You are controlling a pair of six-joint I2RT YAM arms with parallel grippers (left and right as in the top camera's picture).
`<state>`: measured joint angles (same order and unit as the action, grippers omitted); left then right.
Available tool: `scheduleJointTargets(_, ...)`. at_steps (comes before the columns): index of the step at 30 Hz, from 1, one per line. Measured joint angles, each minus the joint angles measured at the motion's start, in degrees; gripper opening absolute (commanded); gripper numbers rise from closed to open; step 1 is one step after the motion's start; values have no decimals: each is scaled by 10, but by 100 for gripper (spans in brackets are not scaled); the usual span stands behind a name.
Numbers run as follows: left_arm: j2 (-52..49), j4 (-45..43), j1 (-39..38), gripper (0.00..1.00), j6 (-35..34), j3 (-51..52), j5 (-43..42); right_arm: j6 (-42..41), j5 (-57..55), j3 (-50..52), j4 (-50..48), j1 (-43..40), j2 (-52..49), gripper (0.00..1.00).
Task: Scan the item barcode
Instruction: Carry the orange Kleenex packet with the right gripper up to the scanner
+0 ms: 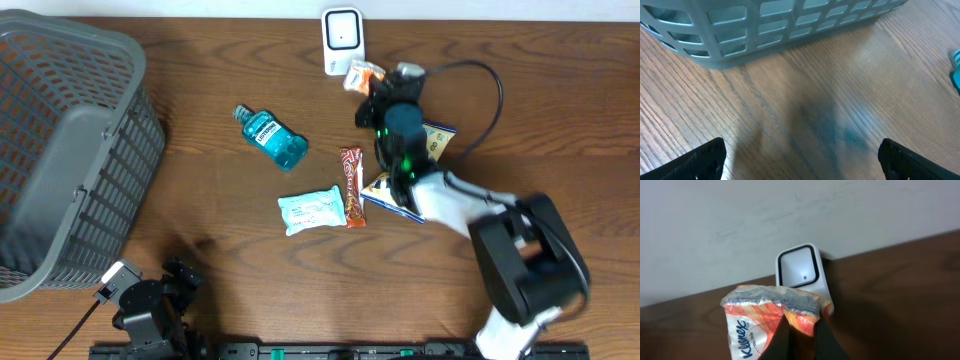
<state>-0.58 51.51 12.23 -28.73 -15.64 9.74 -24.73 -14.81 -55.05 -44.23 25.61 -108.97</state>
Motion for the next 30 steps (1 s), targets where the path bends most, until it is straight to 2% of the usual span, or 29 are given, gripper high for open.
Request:
scheduleJointTargets(11, 0, 0, 0, 98, 0, 0, 0, 59, 49, -328, 36, -34, -225, 1)
scheduleJointTargets(16, 0, 0, 0, 98, 0, 0, 0, 90, 53, -461, 85, -33, -320, 1)
scheduleJointTargets(20, 0, 0, 0, 98, 0, 0, 0, 108, 54, -510, 118, -33, -362, 1)
scheduleJointTargets(30, 0, 0, 0, 98, 0, 0, 0, 122, 27, -520, 162, -33, -366, 1)
